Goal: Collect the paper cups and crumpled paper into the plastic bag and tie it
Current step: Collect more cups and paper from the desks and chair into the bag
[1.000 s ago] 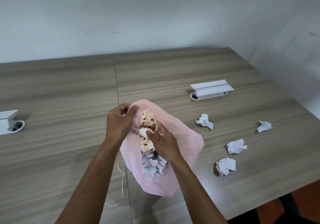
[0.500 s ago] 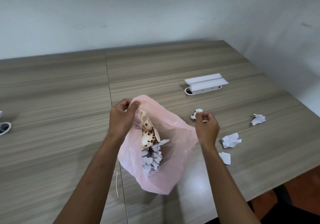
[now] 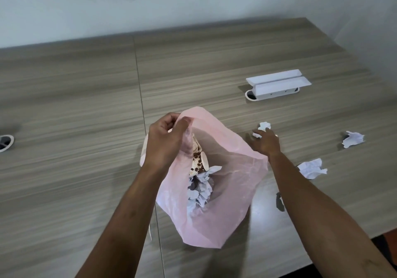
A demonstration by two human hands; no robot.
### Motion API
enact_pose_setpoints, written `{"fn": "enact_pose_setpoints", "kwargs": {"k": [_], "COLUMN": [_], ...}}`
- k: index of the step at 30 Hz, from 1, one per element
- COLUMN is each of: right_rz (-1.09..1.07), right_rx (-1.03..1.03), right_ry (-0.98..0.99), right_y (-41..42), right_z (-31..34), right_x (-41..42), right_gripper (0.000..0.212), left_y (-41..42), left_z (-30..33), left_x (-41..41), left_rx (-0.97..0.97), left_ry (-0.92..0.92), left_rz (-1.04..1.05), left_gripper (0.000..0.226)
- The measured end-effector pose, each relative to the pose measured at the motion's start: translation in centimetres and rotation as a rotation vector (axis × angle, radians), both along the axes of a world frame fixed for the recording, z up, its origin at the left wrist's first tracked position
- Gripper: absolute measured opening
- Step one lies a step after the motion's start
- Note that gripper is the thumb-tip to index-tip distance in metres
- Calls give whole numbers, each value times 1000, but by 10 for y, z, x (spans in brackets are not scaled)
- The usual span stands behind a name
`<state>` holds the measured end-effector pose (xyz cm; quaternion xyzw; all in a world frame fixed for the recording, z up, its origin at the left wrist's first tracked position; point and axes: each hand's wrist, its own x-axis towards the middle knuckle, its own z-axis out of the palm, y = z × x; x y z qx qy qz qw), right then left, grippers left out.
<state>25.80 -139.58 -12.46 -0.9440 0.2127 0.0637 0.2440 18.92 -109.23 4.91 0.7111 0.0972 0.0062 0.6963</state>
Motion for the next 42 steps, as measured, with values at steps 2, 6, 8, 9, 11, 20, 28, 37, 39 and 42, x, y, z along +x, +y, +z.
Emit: {"fn": "enact_pose_setpoints", "kwargs": {"k": [2, 6, 8, 9, 11, 20, 28, 37, 39, 42], "right_rz": [-33, -9, 3, 16, -33, -342, -335, 368, 406, 310], "right_rx": [-44, -91, -123, -128, -57, 368, 765, 625, 680, 673], "right_ry": [12, 85, 125, 133, 104, -243, -643, -216, -173, -268], "right_y": [-4, -2, -3, -3, -3, 0, 48, 126, 126, 115], "right_z": [-7, 6, 5, 2, -6, 35, 150, 123, 117, 116], "right_x": [2, 1, 0, -2, -11, -63, -124, -156, -157, -155], "right_gripper": [79, 81, 69, 56, 40, 48, 47, 69, 70, 45], "left_y": [3, 11, 14, 14, 13, 17, 24, 23, 21, 20], "left_z": [2, 4, 4, 3, 3, 3, 2, 3, 3, 2], "left_x": [-2, -5, -8, -9, -12, -22, -18, -14, -13, -11], "left_rx": [1, 0, -3, -4, -2, -42, -100, -107, -102, -98], "left_ry": [5, 16, 18, 21, 29, 43, 51, 34, 34, 43], "left_rz": [-5, 21, 26, 27, 29, 39, 119, 120, 112, 111], "left_gripper": [15, 13, 13, 13, 14, 15, 10, 8, 8, 8]}}
